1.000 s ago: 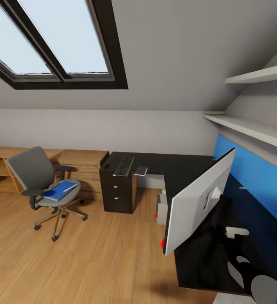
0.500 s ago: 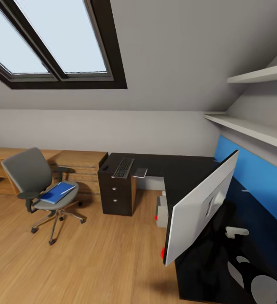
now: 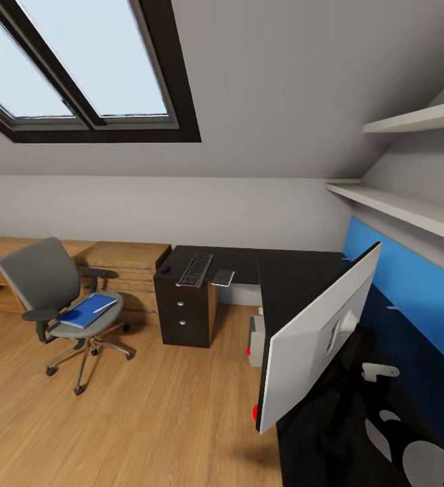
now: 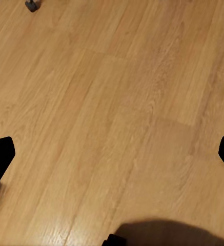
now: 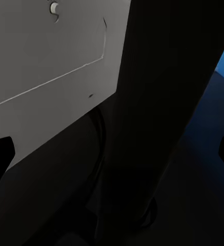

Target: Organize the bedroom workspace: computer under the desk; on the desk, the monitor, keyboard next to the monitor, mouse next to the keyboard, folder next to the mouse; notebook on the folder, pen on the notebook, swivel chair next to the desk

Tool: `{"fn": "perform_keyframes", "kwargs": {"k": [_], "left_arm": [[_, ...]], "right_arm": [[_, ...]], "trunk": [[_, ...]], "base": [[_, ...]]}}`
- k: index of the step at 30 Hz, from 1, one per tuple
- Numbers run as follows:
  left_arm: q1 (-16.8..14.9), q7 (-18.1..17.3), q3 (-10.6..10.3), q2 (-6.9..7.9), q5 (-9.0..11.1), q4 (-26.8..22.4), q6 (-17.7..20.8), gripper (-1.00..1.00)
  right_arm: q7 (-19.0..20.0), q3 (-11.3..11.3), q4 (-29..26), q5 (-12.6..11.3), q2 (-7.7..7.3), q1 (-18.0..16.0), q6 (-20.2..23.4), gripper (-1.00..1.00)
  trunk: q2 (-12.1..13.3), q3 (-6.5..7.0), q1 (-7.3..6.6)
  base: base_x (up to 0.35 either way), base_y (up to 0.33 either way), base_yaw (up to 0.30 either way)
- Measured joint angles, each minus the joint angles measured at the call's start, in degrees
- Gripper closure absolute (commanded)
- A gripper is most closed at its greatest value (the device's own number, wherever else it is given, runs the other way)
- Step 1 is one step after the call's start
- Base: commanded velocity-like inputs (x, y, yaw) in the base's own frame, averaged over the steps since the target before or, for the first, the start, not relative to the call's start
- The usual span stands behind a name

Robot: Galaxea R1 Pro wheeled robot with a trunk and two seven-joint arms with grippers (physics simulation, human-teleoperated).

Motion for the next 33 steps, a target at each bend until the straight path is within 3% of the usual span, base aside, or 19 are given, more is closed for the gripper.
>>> {"fn": "perform_keyframes", "kwargs": {"k": [33], "left_arm": [[0.0, -0.3, 0.1, -0.02, 0.0, 0.0, 0.0, -1.00]], "right_arm": [[0.0, 0.0, 0.0, 0.0, 0.00, 0.0, 0.0, -1.00]], "trunk": [[0.0, 0.00, 0.00]], "base": [[0.057, -0.052, 0.000]]}}
